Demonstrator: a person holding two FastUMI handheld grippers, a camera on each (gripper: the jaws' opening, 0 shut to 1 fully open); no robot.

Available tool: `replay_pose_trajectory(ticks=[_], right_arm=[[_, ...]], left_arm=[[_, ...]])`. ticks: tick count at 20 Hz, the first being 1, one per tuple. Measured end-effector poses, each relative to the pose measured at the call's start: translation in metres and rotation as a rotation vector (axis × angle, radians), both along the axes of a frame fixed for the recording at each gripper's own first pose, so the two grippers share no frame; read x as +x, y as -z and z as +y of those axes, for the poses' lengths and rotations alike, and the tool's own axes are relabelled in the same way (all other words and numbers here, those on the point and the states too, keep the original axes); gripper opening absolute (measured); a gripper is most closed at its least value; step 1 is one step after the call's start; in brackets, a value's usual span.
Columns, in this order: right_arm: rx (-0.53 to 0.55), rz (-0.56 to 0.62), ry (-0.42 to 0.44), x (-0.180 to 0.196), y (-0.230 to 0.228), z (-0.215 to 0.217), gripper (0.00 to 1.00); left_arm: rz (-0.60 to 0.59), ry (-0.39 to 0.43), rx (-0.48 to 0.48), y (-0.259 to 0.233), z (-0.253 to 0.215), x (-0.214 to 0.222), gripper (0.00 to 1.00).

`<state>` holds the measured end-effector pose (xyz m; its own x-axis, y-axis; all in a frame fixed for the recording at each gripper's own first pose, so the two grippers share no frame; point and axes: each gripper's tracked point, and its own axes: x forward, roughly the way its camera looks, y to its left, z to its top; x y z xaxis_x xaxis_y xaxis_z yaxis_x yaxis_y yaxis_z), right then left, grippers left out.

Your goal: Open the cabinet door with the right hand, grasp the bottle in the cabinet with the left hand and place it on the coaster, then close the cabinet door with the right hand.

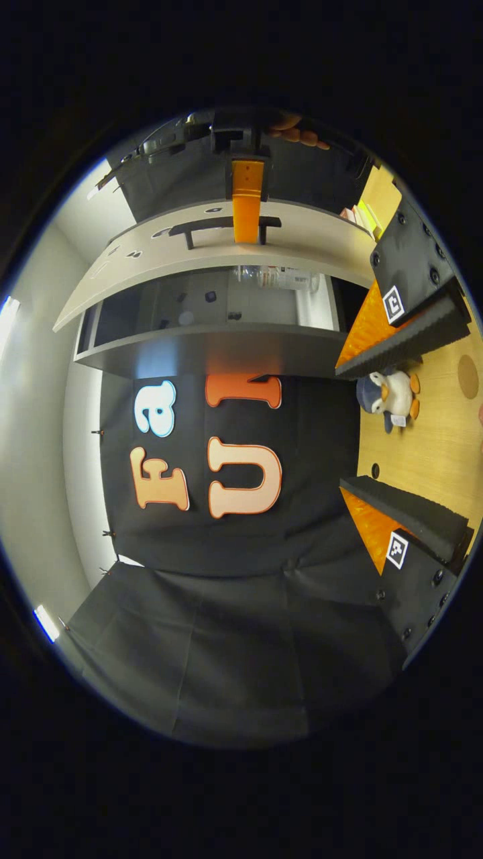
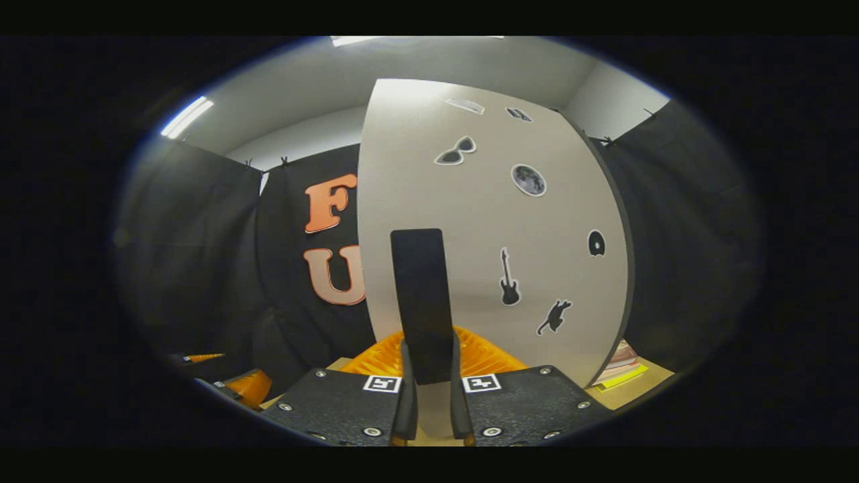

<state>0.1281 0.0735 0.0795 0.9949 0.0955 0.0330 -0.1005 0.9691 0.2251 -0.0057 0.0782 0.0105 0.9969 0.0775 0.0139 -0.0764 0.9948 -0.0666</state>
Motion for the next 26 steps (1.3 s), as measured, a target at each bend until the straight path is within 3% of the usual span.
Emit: replay_pose_trajectory(ticks=[15,21,22,26], right_arm=[[-0.018,0.029,0.135,-0.025,0.004,-0.035,0.18],[-0.060,0.038,0.234,-0.032,0.005,-0.061,0.20],[-0.062,0.035,0.253,-0.033,0.004,-0.068,0.13],[-0.033,0.037,0.330,-0.039,0.005,-0.084,0.07]], left_arm=[[0.004,0.157,-0.001,0.002,-0.054,0.001,0.97],[-0.010,0.222,0.012,-0.005,-0.103,0.000,0.97],[-0.014,0.232,0.016,-0.007,-0.112,-0.001,0.98],[-0.014,0.277,0.009,-0.007,-0.145,0.000,0.98]])
